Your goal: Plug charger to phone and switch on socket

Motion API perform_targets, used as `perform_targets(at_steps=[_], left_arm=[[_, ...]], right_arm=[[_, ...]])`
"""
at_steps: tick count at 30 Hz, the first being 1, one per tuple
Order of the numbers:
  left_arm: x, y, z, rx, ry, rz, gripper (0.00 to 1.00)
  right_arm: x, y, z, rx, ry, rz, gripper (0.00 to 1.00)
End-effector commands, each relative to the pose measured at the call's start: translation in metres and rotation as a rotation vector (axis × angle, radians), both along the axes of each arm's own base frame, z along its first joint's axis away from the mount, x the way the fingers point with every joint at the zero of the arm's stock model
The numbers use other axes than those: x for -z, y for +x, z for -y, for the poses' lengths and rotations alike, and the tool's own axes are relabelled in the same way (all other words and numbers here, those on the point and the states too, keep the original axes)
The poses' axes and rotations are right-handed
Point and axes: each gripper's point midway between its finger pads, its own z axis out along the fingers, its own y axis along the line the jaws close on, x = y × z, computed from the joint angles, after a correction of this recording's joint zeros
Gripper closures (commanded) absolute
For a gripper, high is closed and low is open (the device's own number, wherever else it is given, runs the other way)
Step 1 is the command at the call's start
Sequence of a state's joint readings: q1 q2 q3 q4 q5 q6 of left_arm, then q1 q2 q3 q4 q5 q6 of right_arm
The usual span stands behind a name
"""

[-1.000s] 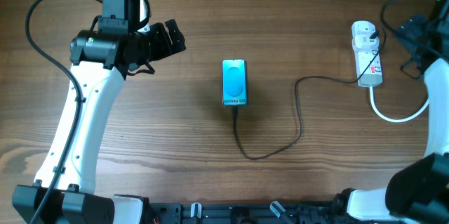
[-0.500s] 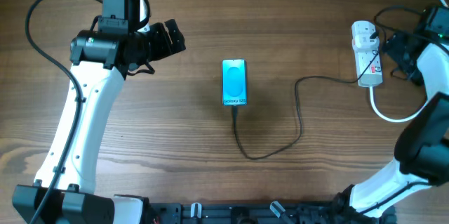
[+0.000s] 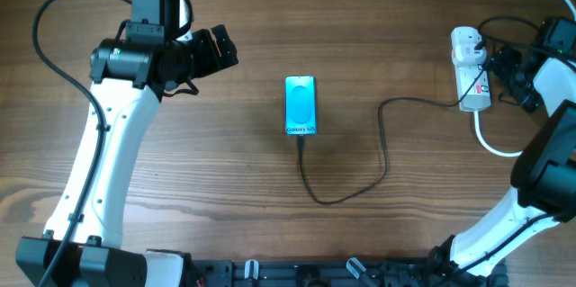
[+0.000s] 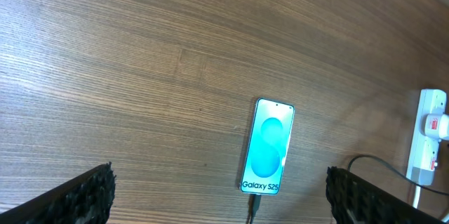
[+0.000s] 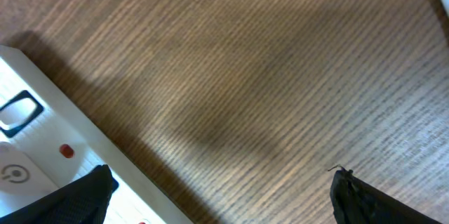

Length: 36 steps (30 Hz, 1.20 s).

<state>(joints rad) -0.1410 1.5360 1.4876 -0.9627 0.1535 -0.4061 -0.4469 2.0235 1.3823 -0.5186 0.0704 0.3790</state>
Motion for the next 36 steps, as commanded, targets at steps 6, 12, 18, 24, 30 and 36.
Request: perform_targets(at_steps=[6,12,18,24,30,36], left_arm=[[0.003,0.001,-0.003,-0.018,0.004,-0.007,0.0],[0.003,0.001,-0.003,-0.018,0.004,-0.007,0.0],[0.003,0.001,-0.003,-0.018,0.004,-0.007,0.0],[0.003,0.001,-0.003,-0.018,0.004,-0.007,0.0],[0.003,0.001,-0.003,-0.018,0.004,-0.007,0.0],[0.003,0.001,-0.003,-0.018,0.004,-0.007,0.0]], right_arm=[[0.021,0.004,-0.016,-0.047,0.092,0.0,0.0],[0.032,0.007,-0.026,-0.068,0.149,0.003,0.0],[0.033,0.005,-0.033,-0.084,0.183,0.0,0.0],[0.034,0.005,-0.04,-0.116,0.2,-0.005,0.0],[0.035,0.004,-0.042,-0.113,0.207,-0.014,0.0],[0.002,-0.044,-0.02,0.117,0.14,-0.13,0.0]])
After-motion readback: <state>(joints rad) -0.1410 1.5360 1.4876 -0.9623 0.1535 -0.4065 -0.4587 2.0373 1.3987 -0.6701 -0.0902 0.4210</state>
